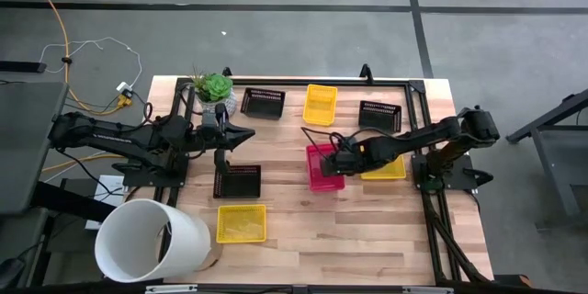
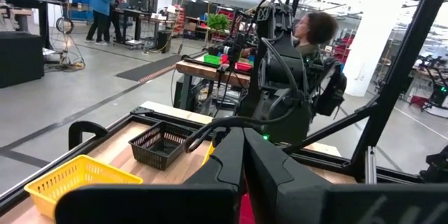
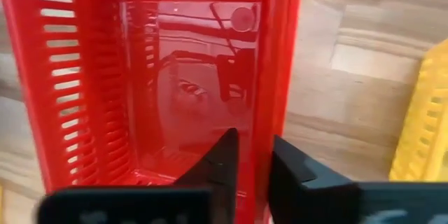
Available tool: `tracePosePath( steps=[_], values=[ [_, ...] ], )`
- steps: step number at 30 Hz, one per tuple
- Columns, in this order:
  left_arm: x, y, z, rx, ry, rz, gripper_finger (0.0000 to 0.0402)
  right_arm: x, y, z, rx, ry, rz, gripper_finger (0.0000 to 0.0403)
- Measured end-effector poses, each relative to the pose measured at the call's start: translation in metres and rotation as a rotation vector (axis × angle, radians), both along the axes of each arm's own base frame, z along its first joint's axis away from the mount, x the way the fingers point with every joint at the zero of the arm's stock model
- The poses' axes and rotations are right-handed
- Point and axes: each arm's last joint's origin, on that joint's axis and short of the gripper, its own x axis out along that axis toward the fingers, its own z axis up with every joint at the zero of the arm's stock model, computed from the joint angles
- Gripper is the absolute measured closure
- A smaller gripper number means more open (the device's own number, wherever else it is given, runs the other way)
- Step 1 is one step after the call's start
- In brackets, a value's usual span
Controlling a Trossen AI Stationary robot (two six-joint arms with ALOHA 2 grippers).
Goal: Stack baskets by color
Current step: Stack the red bin on the red bin, then stack the middle yellow bin on the yellow bin
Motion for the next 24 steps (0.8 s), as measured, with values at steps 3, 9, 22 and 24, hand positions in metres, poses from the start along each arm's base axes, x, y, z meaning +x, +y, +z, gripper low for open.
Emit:
tracePosePath(
  steps=[3, 9, 22, 24],
  values=[
    [0.0, 0.0, 0.0, 0.0, 0.0, 0.0, 0.0401, 0.001, -0.003, 0.001, 0.025, -0.006, 0.03, 0.0296],
    [0.0, 0.0, 0.0, 0.0, -0.001, -0.001, 0.0401, -0.006, -0.01, 0.016, -0.02, -0.02, 0.124, 0.0187],
    [0.0, 0.0, -0.001, -0.001, 0.014, 0.003, 0.0401, -0.019, -0.017, 0.043, -0.145, -0.078, 0.328, 0.0132],
    [0.0, 0.0, -0.001, -0.001, 0.014, 0.004, 0.0401, -0.018, -0.017, 0.044, -0.158, -0.081, 0.355, 0.0132]
  ],
)
